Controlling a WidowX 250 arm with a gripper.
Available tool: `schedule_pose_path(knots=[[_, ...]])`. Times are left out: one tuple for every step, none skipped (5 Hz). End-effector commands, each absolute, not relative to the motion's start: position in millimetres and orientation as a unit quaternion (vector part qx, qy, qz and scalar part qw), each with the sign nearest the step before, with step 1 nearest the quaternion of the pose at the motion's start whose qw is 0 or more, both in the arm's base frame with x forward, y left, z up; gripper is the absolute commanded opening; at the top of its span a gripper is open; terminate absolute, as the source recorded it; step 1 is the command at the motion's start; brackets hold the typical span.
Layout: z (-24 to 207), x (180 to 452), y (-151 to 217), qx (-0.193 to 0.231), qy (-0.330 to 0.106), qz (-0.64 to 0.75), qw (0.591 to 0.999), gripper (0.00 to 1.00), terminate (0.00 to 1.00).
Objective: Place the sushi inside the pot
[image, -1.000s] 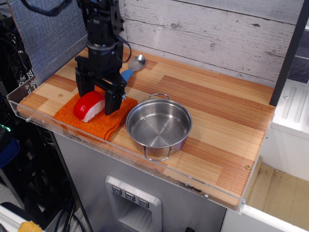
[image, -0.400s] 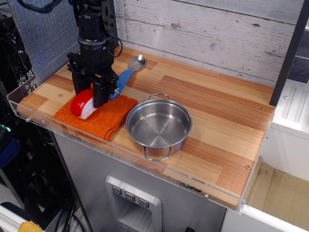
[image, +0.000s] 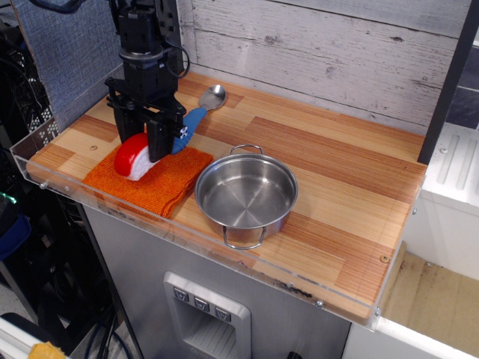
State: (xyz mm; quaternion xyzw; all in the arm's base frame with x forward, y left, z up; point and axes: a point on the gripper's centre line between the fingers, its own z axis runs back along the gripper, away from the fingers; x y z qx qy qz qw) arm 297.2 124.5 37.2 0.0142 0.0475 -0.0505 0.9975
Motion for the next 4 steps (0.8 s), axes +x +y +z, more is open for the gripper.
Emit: schedule_pose_path(knots=[[101, 315, 81, 0.017, -0.029, -0.089, 0.995, 0.0, 0.0], [104, 319, 53, 0.016, -0.031, -0.116, 0.993, 0.0, 0.0], [105, 319, 30, 0.034, -0.027, -0.136, 0.99, 0.0, 0.0], [101, 328, 5, 0.041, -0.023, -0.144, 0.988, 0.0, 0.0]])
